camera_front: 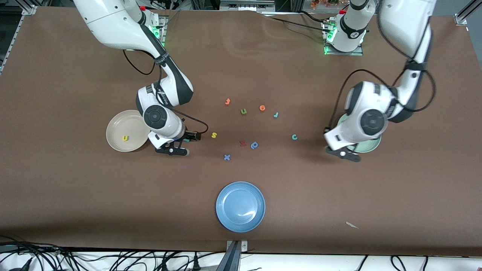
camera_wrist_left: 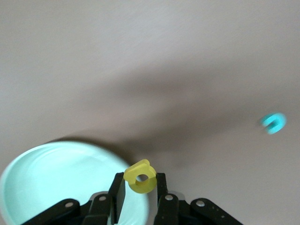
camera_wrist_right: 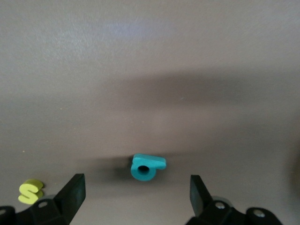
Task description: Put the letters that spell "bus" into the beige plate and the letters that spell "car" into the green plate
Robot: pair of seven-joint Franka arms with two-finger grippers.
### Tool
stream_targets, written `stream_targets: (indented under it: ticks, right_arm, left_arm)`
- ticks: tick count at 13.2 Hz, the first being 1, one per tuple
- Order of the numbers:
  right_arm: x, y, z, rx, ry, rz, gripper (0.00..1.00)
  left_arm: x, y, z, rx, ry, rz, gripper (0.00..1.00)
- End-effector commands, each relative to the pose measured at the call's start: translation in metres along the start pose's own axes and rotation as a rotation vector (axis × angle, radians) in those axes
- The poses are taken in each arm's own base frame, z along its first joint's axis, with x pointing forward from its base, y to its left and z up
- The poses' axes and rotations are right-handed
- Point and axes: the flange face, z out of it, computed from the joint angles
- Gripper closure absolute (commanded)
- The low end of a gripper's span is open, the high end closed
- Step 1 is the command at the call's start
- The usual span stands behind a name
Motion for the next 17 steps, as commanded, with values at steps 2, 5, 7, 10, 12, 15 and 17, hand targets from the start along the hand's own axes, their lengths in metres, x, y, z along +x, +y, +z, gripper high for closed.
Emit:
stream_targets:
  ticks: [2, 5, 7, 10, 12, 15, 17]
  right_arm:
    - [-0.008, 0.009, 0.019, 0.019, 0.035, 0.015, 0.06]
    - [-0.009, 0.011, 0.026, 0.028, 0.052, 0.014, 0.06]
    - [-0.01, 0.011, 0.028, 0.026, 0.05, 0.013, 0.21]
    - [-0.01, 0.011, 0.028, 0.023, 0.049, 0.007, 0.44]
    - [-0.01, 0.011, 0.028, 0.022, 0.05, 0.004, 0.55]
    - [-0.01, 0.011, 0.027, 0.021, 0.051, 0.001, 0.69]
    - [-0.009, 0.011, 0.024, 0.022, 0.054, 0.005, 0.72]
  left_arm:
    - [-0.045, -0.035, 0.033, 0.0, -0.084, 0.062, 0.92]
    - [-0.048, -0.038, 0.038, -0.001, -0.089, 0.054, 0.48]
    - [-0.045, -0.036, 0.033, 0.003, -0.078, 0.049, 0.43]
    - [-0.034, -0.021, 0.021, -0.004, -0.048, 0.043, 0.44]
    - [-0.012, 0.03, 0.019, -0.059, -0.012, -0.01, 0.44]
    - [0.007, 0.091, 0.033, -0.072, 0.059, -0.049, 0.44]
    - [0.012, 0.119, 0.044, -0.073, 0.079, -0.055, 0.44]
